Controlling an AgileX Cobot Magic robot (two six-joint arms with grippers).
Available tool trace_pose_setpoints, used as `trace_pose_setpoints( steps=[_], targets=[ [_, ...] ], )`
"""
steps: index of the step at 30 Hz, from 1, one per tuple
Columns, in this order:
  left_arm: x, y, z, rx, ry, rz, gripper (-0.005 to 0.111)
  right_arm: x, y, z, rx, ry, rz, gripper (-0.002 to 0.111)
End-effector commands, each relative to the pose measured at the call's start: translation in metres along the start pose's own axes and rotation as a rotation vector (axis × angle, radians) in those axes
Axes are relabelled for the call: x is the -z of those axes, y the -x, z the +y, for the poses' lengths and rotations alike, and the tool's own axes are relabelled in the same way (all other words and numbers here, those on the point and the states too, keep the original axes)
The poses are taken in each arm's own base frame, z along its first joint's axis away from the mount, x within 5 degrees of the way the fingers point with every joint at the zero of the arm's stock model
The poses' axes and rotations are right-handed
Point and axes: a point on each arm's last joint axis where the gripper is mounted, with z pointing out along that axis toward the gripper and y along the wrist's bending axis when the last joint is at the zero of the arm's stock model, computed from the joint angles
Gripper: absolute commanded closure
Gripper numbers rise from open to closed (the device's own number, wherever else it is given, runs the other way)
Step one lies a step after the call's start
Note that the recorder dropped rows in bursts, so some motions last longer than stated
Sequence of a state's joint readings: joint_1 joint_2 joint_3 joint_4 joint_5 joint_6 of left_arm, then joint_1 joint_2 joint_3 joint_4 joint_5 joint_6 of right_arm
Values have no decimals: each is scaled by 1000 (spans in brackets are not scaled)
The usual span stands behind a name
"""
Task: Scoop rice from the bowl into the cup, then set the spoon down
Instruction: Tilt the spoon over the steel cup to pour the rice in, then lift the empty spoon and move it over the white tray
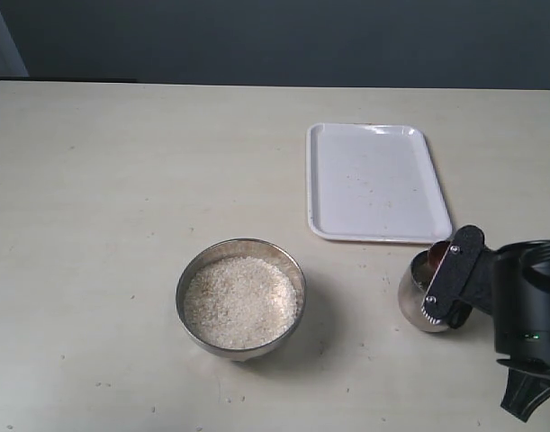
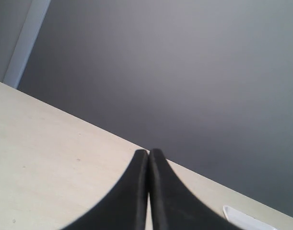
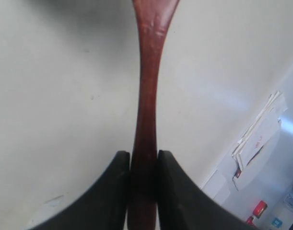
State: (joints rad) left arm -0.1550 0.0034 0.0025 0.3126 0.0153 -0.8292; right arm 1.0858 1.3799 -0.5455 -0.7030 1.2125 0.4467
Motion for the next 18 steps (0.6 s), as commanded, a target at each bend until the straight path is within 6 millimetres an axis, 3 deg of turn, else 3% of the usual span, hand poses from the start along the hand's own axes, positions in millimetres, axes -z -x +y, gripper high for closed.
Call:
trace_pose_setpoints(
  steps=[1,11,18],
  targets=[
    [0,1,-1,-4,-14,-7,106,0,-3,2,-34,26,22,109],
    [0,1,-1,-4,-14,-7,106,19,0,-19,-156,-26,-120,109],
    [0,1,-1,-4,-14,-7,106,8,4,-52,-357,-42,-125,109]
  ],
)
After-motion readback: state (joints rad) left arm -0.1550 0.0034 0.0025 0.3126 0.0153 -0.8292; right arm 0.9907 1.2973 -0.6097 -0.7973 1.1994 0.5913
